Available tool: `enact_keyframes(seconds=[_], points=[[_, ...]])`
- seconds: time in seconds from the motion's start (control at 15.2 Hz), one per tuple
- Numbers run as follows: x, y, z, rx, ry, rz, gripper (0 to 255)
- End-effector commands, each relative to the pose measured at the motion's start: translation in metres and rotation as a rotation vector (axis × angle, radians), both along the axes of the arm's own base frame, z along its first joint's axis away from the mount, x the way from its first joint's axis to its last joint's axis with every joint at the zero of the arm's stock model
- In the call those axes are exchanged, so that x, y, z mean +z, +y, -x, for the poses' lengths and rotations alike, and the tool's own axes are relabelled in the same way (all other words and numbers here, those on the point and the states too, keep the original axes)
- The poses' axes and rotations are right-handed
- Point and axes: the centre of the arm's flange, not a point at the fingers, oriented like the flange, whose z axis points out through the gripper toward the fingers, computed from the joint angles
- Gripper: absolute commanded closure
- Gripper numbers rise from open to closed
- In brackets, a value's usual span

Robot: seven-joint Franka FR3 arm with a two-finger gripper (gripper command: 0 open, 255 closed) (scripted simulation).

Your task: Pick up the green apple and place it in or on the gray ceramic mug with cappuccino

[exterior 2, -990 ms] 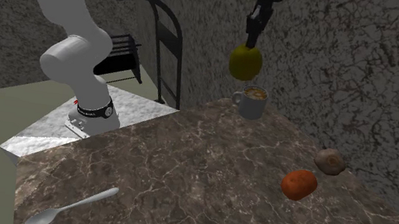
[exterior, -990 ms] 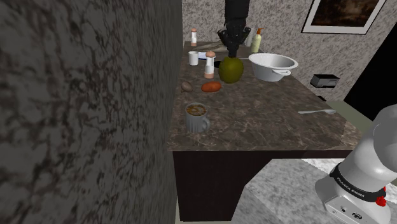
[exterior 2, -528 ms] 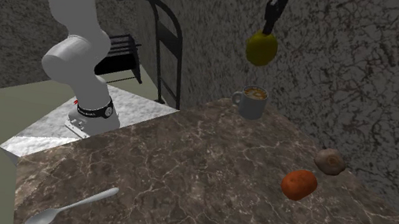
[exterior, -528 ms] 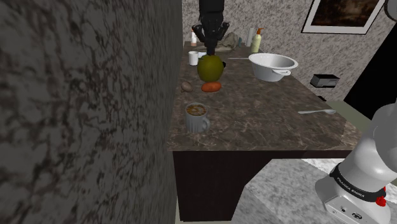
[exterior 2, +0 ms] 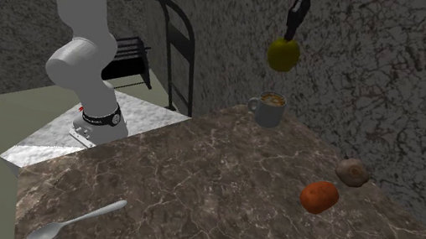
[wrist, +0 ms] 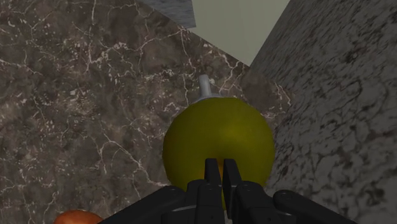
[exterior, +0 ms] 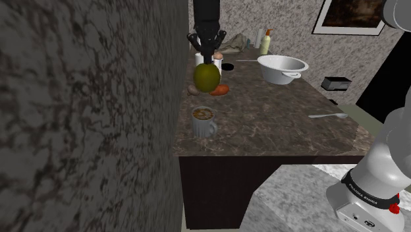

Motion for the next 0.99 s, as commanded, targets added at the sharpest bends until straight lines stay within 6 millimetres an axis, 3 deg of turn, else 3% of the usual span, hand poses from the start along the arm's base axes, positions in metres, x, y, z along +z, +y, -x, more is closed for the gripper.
enact_keyframes(seconds=[0.0,0.92], points=[[-0.010,0.000,0.000,0.000,-0.001,0.000,255],[-0.084,0.000,0.000,0.000,-0.001,0.000,255]])
